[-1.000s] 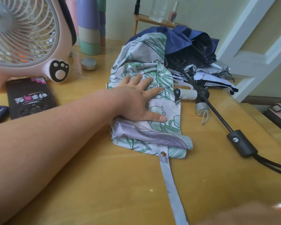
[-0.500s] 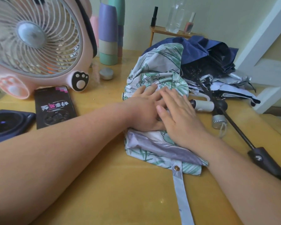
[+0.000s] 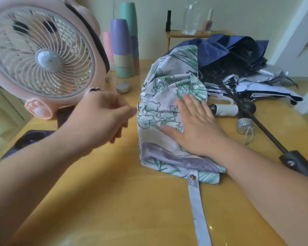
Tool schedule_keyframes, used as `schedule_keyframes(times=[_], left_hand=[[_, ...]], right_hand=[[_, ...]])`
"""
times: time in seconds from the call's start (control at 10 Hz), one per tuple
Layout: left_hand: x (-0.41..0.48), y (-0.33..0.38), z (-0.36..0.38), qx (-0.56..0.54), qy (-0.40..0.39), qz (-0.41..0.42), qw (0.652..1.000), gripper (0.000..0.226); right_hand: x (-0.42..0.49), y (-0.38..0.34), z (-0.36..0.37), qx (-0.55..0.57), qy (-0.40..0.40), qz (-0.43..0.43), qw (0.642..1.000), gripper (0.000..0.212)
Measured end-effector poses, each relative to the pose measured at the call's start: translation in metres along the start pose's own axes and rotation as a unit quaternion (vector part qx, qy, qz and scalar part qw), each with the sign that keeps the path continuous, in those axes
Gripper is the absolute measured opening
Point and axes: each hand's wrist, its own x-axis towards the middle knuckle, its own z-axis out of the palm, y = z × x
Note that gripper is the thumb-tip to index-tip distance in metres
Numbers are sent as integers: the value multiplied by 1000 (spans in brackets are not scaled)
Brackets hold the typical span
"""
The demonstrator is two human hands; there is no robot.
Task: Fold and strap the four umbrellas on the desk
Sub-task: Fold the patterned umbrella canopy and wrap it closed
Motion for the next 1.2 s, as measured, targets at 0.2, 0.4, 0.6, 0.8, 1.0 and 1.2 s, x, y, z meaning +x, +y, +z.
schedule_keyframes(times=[0.2, 0.4, 0.6, 0.8, 1.0, 1.2], left_hand=[[-57, -18, 9, -188, -177, -216, 942, 31], [-50, -3, 20, -246, -164, -198, 934, 17], [-39, 3, 29, -299, -71, -203, 930, 15], [-49, -4, 39, -283, -78, -199, 935, 18], [-46, -8, 32, -329, -39, -222, 917, 17], [-41, -2, 34, -336, -94, -242, 905, 13]], right_hand=[[-1, -2, -1, -8, -2, 0, 1000, 104], [-1, -1, 0, -8, 2, -4, 1000, 106], [-1, -1, 0, -5, 9, -6, 1000, 105], [1, 0, 1, -10, 12, -6, 1000, 106], [2, 0, 2, -9, 8, -3, 1000, 105], [2, 0, 3, -6, 12, -3, 1000, 106]])
